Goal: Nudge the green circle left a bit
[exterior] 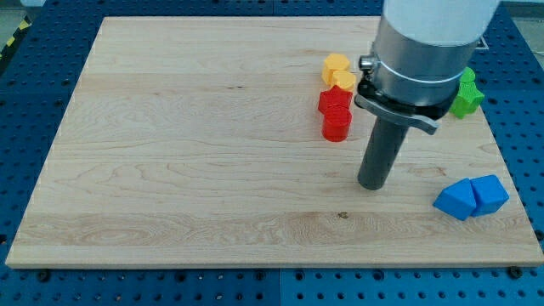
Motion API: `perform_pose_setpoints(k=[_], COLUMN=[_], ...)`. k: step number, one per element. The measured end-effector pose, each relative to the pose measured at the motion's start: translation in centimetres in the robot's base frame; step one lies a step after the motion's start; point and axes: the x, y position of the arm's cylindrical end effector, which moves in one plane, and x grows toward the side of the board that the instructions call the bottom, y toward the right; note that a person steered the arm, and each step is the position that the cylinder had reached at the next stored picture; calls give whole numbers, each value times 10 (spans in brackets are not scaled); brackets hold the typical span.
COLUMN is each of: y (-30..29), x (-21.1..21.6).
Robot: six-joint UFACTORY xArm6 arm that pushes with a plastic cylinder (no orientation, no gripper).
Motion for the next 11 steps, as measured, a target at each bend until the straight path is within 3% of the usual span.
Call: perform_pose_setpoints(k=[4,7,11], y=[25,64,87], x=[0,-33,-38])
